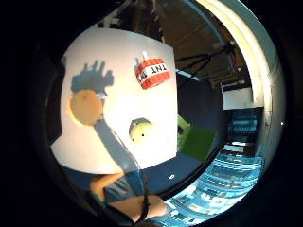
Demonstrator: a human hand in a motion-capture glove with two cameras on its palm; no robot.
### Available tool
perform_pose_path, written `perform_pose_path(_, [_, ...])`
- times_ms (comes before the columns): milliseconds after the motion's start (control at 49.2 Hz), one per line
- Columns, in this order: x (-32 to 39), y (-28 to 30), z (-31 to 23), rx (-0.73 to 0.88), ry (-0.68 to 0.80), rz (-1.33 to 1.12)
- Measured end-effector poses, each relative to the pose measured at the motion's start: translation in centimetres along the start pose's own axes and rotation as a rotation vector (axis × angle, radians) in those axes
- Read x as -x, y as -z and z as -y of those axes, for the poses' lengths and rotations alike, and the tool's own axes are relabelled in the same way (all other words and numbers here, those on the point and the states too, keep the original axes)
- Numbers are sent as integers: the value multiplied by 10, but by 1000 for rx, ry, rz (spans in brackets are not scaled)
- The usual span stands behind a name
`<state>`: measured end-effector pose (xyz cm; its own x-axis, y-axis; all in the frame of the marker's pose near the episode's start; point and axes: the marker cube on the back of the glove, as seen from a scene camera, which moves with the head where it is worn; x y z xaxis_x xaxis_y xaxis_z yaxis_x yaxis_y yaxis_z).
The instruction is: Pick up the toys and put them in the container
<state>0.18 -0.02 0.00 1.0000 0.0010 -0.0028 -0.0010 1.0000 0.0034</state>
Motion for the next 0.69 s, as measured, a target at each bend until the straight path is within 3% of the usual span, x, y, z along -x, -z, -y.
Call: perform_pose_path(691, [-66,-1,-44,28,-19,-50])
